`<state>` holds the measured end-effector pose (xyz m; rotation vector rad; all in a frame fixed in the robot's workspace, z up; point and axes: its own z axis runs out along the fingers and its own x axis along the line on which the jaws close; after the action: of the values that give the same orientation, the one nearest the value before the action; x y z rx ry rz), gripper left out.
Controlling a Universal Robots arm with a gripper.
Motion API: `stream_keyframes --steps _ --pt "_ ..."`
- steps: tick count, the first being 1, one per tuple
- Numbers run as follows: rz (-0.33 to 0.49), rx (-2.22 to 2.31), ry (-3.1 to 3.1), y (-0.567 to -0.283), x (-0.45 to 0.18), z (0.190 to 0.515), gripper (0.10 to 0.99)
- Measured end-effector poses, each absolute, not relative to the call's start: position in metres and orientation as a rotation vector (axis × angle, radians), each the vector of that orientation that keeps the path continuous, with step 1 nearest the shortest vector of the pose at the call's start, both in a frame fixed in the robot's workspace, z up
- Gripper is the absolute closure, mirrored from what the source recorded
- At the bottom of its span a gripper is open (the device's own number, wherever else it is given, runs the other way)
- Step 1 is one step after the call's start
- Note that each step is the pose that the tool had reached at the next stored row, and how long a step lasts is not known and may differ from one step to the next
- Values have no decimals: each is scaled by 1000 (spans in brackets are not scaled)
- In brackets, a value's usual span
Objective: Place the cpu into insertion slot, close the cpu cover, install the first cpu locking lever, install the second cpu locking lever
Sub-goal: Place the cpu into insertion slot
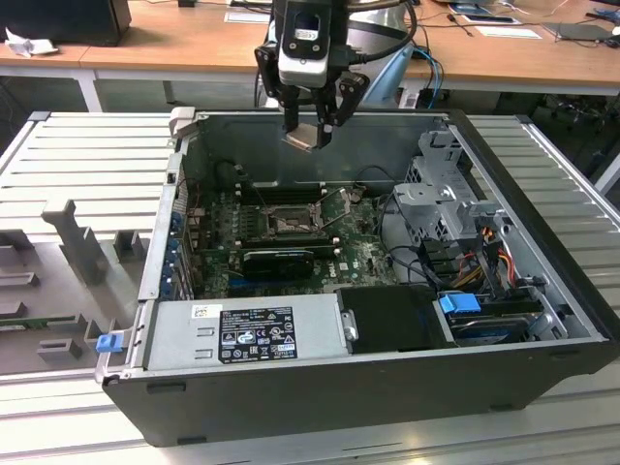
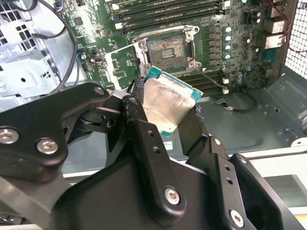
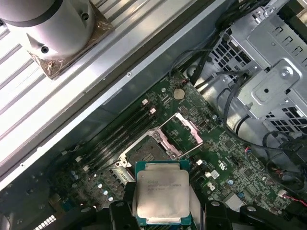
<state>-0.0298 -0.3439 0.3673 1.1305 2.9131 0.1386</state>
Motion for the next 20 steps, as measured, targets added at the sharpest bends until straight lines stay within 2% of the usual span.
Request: stream_keyframes --steps 20 --pt "133 1569 2686 -344 -30 362 561"
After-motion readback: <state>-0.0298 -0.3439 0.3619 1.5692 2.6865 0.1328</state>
